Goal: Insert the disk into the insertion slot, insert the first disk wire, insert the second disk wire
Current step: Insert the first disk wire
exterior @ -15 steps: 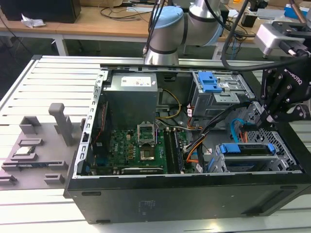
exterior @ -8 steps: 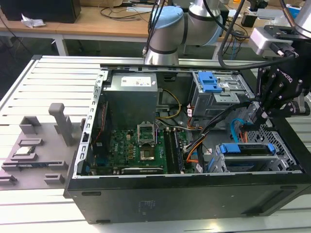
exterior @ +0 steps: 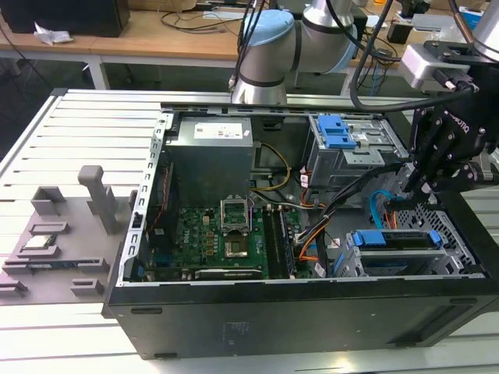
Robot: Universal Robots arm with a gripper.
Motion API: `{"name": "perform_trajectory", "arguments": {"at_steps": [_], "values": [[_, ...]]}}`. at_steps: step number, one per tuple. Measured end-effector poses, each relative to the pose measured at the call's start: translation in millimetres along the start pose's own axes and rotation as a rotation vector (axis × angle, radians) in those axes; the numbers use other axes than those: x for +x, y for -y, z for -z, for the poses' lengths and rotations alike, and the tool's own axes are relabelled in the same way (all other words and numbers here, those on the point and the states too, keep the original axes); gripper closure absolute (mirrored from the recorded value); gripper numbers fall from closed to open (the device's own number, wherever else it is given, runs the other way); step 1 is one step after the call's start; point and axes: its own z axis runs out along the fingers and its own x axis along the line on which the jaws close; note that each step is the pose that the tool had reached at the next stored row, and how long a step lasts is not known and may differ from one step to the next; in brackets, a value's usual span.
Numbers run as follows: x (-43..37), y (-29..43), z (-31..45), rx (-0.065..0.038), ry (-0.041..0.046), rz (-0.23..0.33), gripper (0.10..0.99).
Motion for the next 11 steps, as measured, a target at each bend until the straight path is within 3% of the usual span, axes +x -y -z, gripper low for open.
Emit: {"name": "perform_trajectory", "arguments": {"at_steps": [2, 6, 11], "values": [[-0.1, 0.0, -0.3, 0.0, -0.0002, 0.0, 0.847], [-0.1, -0.9, -8.8, 0.0, -0.0178, -0.001, 0.847], [-0.2, -1.6, -16.2, 0.0, -0.0261, -0.001, 0.847]]}}
